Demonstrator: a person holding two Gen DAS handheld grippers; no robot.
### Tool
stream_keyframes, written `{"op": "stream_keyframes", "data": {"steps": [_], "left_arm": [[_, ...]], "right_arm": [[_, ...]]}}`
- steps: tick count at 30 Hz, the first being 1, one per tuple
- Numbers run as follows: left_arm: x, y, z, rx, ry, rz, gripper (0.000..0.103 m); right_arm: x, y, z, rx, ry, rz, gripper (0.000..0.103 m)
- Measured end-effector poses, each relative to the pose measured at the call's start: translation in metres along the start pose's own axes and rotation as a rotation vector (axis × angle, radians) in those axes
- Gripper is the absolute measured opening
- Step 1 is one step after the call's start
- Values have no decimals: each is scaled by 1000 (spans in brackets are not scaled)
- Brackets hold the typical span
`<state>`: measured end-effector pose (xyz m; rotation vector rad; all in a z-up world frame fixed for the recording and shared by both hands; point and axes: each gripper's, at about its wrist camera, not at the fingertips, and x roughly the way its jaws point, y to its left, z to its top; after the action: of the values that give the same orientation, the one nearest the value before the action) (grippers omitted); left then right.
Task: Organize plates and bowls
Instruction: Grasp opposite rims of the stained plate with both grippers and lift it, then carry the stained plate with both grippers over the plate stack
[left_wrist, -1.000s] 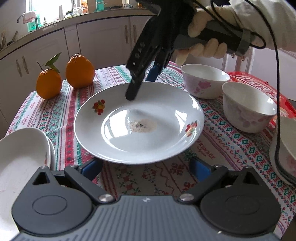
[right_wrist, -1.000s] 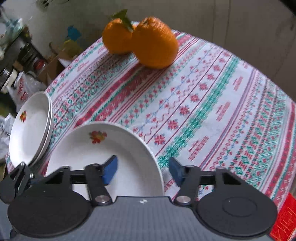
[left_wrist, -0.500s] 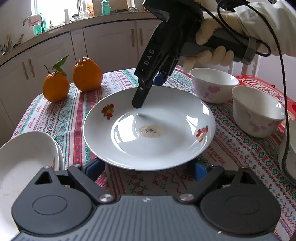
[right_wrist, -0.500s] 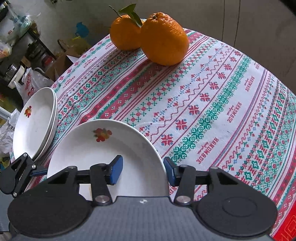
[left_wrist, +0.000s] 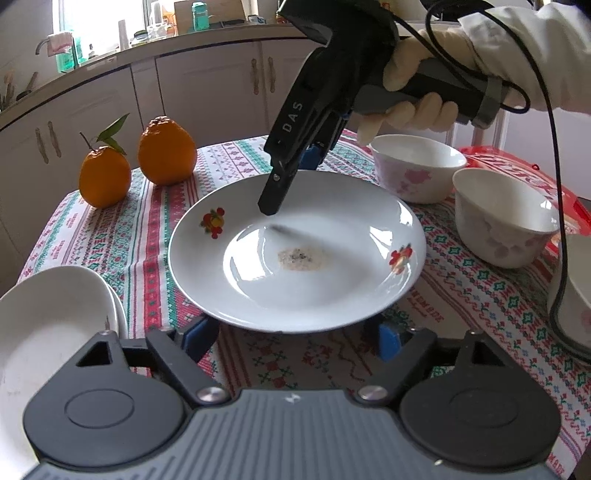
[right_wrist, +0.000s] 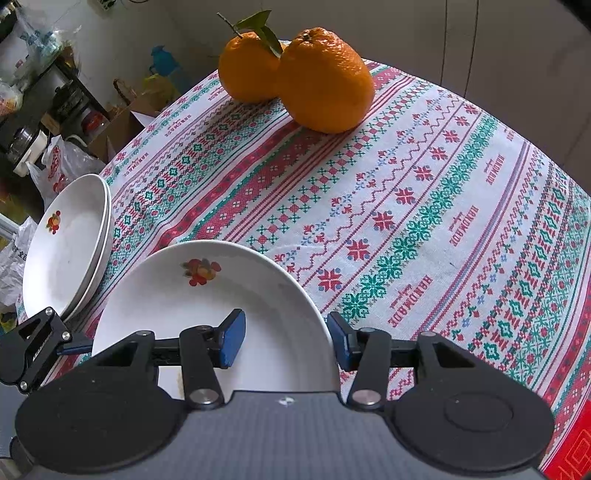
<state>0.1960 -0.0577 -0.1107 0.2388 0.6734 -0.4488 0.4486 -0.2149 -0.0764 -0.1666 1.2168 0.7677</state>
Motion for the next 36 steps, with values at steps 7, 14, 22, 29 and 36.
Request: {"op": "stream_keyframes", "data": {"steps": [7, 14, 22, 29, 36], "left_arm": [[-3, -1, 0, 5, 9, -14, 84], [-14, -3, 3, 15, 7, -28, 84], [-32, 1, 9, 4, -10, -40, 84], [-48, 11, 11, -15, -35, -35, 84], [-64, 26, 7, -39, -49, -21, 84]], "right_arm": [[-7, -1, -4, 14, -10, 23, 54], [-14, 2, -6, 24, -18, 37, 54], [-26, 12, -5, 13, -30, 39, 54], [-34, 29, 4, -12, -43, 39, 54], [-33, 53, 19, -48, -37, 38, 54]]}}
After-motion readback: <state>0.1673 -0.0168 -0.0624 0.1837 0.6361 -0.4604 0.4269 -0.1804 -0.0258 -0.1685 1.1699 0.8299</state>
